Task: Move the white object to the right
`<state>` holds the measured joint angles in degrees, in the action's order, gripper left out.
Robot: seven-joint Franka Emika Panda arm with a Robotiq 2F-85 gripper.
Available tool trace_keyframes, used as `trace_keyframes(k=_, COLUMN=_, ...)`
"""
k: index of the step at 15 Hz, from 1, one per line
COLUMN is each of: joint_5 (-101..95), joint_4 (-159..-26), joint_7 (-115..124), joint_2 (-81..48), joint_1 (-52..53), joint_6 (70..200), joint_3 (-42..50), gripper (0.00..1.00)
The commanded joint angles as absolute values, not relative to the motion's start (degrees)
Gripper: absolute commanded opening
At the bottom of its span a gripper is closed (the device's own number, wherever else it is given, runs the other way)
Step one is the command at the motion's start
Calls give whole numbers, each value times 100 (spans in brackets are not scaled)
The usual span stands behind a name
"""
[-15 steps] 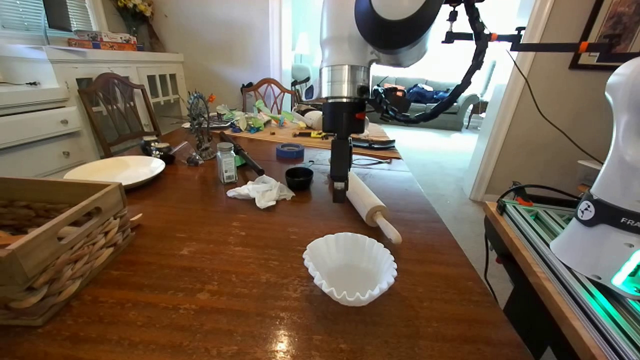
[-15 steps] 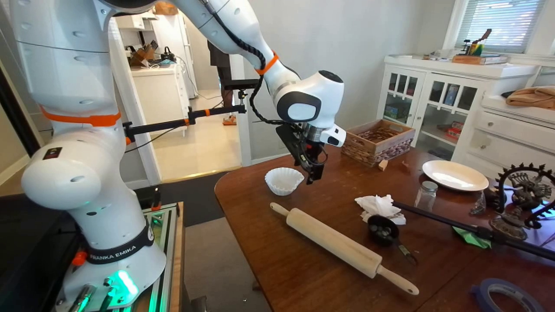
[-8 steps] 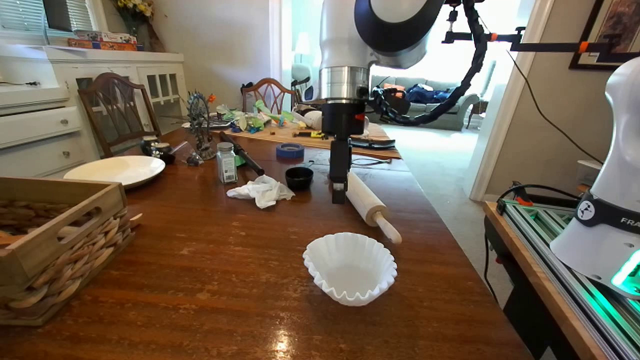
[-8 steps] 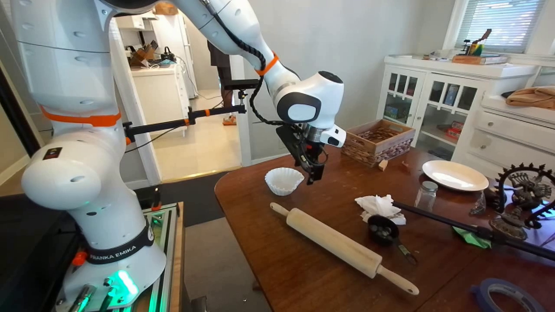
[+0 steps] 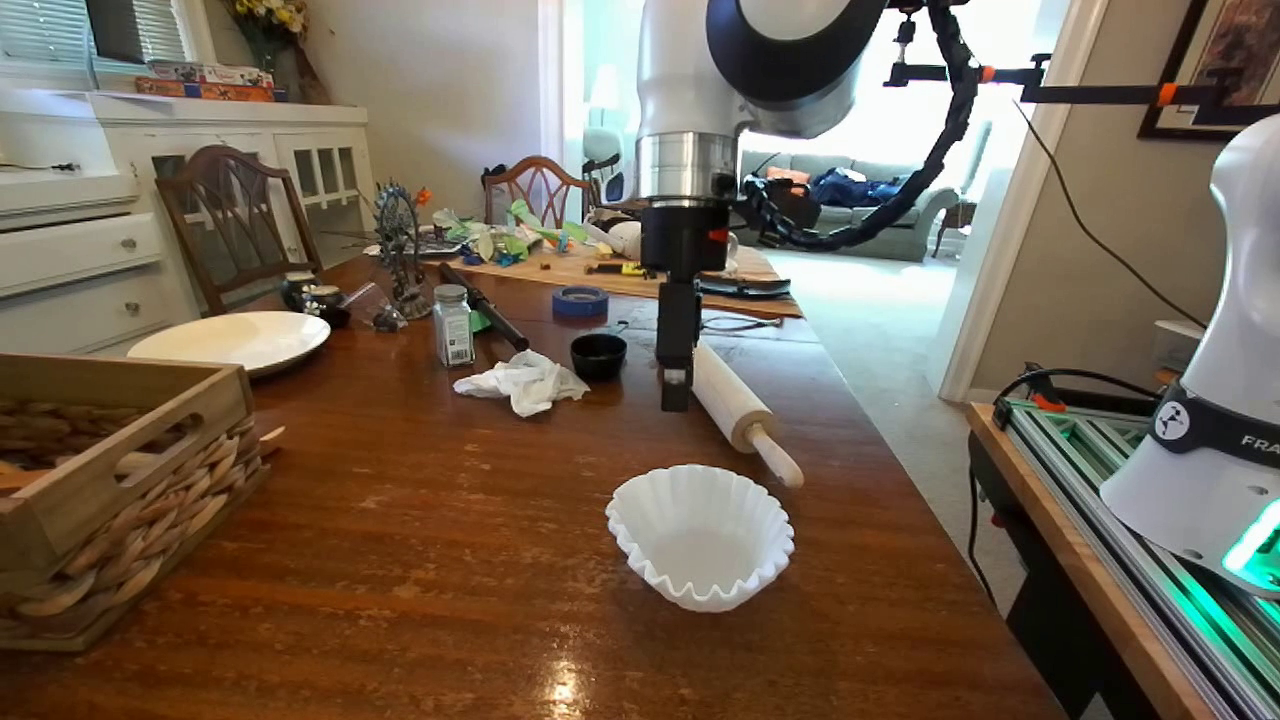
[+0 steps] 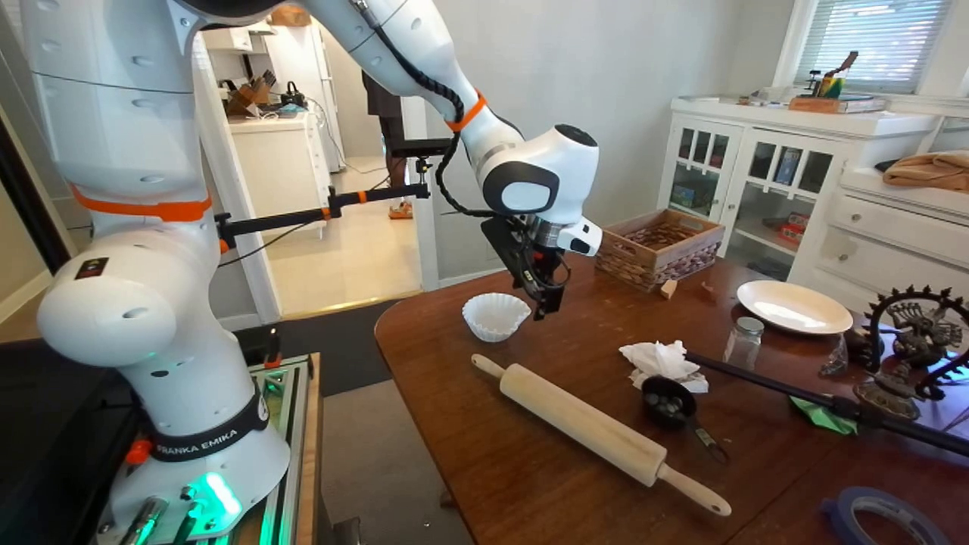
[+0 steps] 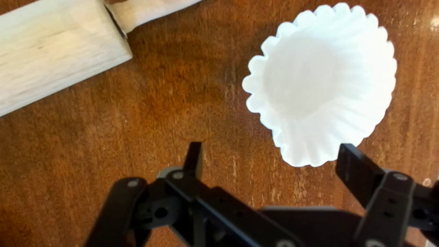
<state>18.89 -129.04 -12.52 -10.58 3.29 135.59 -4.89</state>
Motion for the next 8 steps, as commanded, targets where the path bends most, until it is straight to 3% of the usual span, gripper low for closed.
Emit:
trace_keyframes(k=1, joint_5=2144, joint_4=-12697, joint_7=-1406, joint_2=-1397, joint_1=339, joint_6=13657, joint_3=-740, gripper=100)
trace_keyframes(k=8, joint_5=2090, joint_4=-12539, joint_7=-1579, joint_2=-1846, joint_1=310, joint_6=13810, joint_3=-990, gripper=100)
